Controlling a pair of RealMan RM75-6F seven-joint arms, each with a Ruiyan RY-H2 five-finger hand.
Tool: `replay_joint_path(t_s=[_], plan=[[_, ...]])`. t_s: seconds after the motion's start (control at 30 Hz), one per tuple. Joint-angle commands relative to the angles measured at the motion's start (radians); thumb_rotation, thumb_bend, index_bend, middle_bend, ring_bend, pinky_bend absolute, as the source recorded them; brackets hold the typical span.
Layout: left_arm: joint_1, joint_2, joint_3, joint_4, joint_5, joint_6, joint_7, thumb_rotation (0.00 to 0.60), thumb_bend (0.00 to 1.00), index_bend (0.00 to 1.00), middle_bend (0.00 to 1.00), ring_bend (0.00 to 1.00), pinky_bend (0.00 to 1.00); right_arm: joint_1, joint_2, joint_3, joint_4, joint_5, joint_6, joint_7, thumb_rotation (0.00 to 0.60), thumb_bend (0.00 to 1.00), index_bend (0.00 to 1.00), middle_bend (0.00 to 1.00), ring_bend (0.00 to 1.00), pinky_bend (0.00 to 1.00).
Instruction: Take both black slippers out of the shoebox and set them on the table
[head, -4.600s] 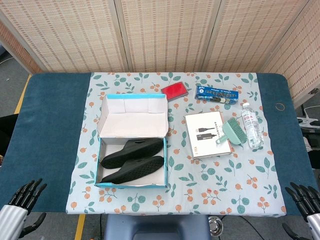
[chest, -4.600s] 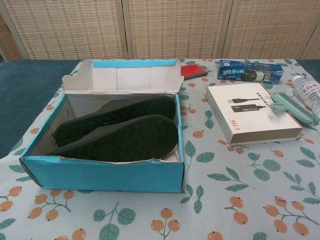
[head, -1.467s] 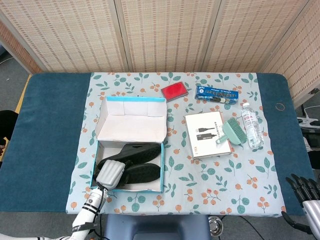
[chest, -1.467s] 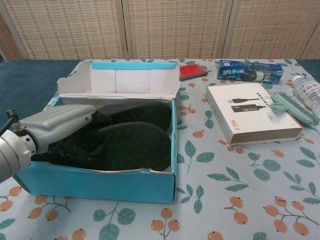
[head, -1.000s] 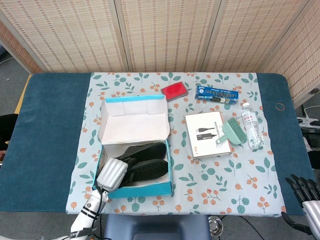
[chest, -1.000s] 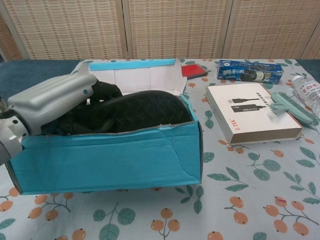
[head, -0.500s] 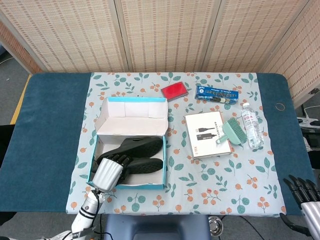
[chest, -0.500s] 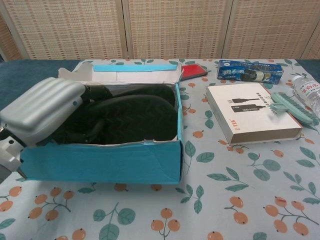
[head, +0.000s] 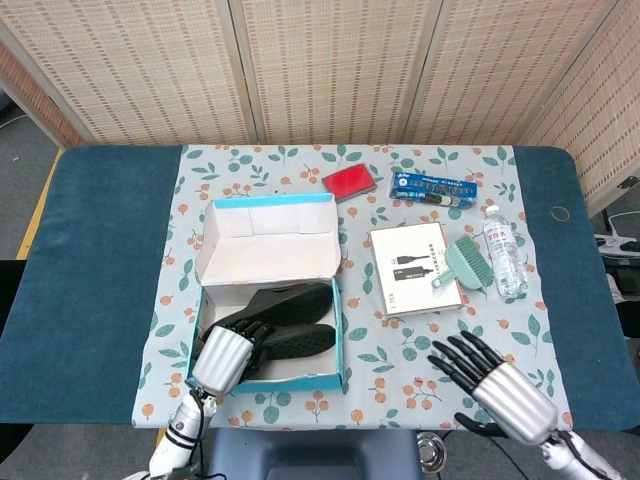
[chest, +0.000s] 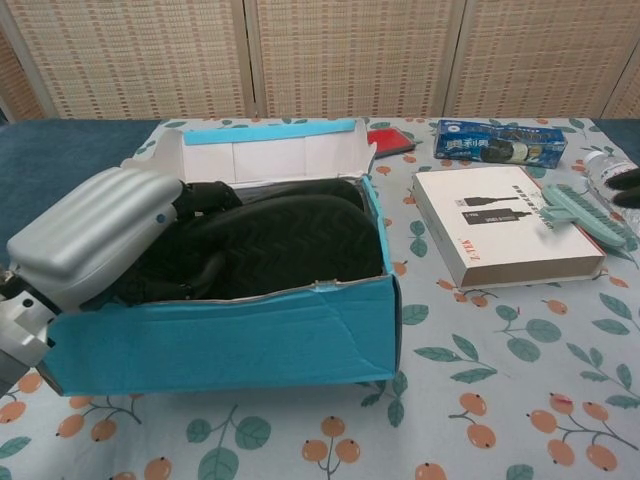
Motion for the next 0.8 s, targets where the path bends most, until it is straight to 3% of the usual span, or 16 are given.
replay_joint_path(t_s=[0.03,0.37,0.67,0.8], plan=[[-0.004,-0.008,-0.005,0.000,0.011,-0.004,0.013,0.600,0.76,0.76,0.68,0.57,0.71,0.113,-0.049,0.057,-0.101,-0.001,-0.189,-0.097,0.470,0.23,0.00,0.00,0.00,0.00],[-0.008,-0.023,-0.024,0.007,0.019,-0.017,0.011,0.600,0.76,0.76,0.68,0.58,0.71,0.228,-0.207,0.121,-0.141,0.159,-0.405,-0.248,0.470,0.23,0.00,0.00,0.00,0.00],[-0.012,-0.014,-0.055,-0.004,0.009,-0.019,-0.021,0.600,0.76,0.76,0.68,0.58,0.72,0.255,-0.271,0.115,-0.106,0.289,-0.506,-0.394,0.472,0.23,0.00,0.00,0.00,0.00],[-0.008,-0.002,-0.072,-0.054,-0.024,-0.030,-0.091,0.600,0.76,0.76,0.68,0.58,0.72,0.264,-0.297,0.112,-0.088,0.338,-0.519,-0.427,0.472,0.23,0.00,0.00,0.00,0.00]])
